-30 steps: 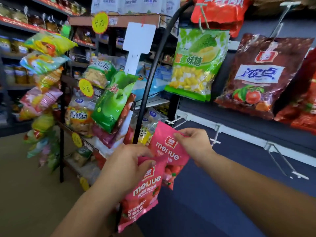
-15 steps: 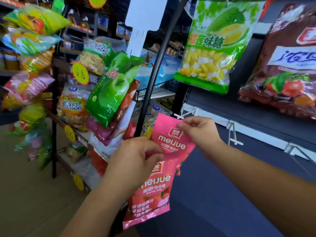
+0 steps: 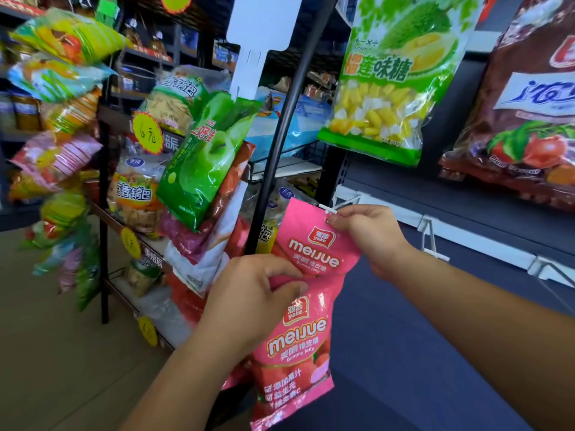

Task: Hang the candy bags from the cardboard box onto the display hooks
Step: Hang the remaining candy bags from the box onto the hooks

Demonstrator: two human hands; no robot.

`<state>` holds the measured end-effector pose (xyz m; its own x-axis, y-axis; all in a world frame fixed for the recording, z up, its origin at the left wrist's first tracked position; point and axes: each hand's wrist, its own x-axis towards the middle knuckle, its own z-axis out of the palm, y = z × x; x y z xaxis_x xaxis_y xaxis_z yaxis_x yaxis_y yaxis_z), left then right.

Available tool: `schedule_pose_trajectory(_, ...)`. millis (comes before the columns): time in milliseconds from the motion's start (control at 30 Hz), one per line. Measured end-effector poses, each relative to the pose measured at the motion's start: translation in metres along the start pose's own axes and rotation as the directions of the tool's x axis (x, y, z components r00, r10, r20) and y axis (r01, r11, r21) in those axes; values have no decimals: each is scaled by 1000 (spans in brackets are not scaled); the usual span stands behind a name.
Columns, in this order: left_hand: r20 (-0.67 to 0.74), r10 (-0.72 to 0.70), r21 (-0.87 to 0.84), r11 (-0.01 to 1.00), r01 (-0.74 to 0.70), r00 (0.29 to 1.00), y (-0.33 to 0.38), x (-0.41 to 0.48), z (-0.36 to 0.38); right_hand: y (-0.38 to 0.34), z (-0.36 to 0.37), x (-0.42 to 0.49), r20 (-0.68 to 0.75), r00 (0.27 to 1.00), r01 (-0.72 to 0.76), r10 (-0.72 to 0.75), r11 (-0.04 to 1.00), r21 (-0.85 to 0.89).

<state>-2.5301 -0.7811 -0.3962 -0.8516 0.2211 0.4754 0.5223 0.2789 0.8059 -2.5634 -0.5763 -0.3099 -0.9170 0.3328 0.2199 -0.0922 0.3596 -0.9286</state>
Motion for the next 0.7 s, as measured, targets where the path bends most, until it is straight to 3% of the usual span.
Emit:
schedule_pose_trajectory(100, 11, -16, -4, 1000, 16, 1000, 0, -1, 2, 0, -1, 2, 27, 999, 25, -24, 998, -54)
schedule_pose_trajectory(233, 12, -44, -26, 999, 45, 999, 0, 0, 1, 3, -3, 3, 12, 995, -99, 98, 993, 67)
schedule_pose_trajectory(367, 33, -104, -114, 988, 107, 994, 3, -1, -4, 20, -2, 10, -221, 975, -40, 1, 985, -171)
schedule_pose_trajectory(467, 58, -104, -120, 987, 110, 993, 8, -3, -6, 27, -2, -13, -294, 956, -59, -13, 970, -234)
schedule_pose_trajectory(533, 59, -90, -91, 991, 95, 994, 10, -4, -7, 31, -3, -43, -265, 964, -9, -33, 988, -155)
schedule_pose_trajectory(600, 63, -70, -56, 996, 73, 996, 14, -6, -9, 38, -3, -74, -101, 995, 11, -7, 999, 47)
schedule_pose_trajectory(700, 58, -48, -42, 998, 51, 997, 20, -8, -13, 56, -4, -95, 111, 989, -115, 98, 980, 165)
